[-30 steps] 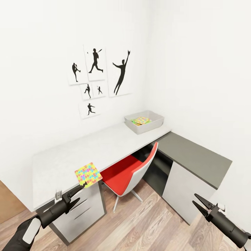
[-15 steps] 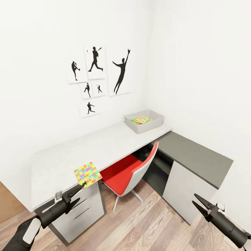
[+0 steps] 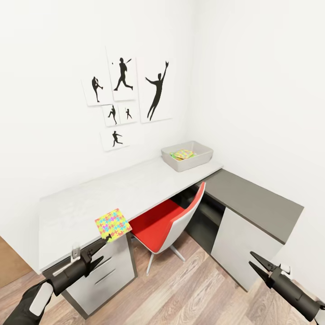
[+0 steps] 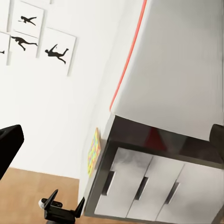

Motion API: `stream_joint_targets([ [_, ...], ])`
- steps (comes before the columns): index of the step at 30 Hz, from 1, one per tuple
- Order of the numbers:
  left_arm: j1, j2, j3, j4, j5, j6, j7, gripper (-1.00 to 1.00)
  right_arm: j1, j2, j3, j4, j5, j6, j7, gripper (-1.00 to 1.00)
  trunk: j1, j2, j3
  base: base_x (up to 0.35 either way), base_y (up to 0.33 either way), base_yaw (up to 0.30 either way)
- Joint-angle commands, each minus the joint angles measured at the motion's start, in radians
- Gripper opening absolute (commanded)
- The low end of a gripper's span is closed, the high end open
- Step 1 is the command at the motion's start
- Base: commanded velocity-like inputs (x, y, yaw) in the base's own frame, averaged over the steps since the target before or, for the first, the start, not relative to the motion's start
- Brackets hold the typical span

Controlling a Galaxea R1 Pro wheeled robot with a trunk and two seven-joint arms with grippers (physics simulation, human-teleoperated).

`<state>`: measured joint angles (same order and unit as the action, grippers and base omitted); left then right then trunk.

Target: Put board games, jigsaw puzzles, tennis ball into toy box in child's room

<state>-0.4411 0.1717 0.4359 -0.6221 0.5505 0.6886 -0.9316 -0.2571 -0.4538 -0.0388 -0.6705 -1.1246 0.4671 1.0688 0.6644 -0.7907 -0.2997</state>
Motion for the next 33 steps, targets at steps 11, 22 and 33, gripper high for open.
stream_joint_targets([
  [11, -0.001, -0.001, 0.001, 0.000, 0.003, 0.005, -0.004, 1.00, -0.001, 0.000, -0.001, 0.000, -0.007, 0.008, -0.010, 1.00, 0.042, -0.078, -0.036, 0.000, 0.000, 0.000],
  [22, -0.001, -0.003, 0.001, 0.000, 0.003, 0.003, -0.004, 1.00, -0.001, 0.000, -0.002, 0.002, -0.006, 0.008, -0.011, 1.00, 0.085, -0.155, -0.070, 0.000, 0.000, 0.000],
  [33, -0.001, -0.006, 0.001, 0.000, 0.001, 0.002, -0.005, 1.00, -0.001, 0.000, 0.001, 0.006, -0.006, 0.009, -0.007, 1.00, 0.127, -0.232, -0.105, 0.000, 0.000, 0.000],
])
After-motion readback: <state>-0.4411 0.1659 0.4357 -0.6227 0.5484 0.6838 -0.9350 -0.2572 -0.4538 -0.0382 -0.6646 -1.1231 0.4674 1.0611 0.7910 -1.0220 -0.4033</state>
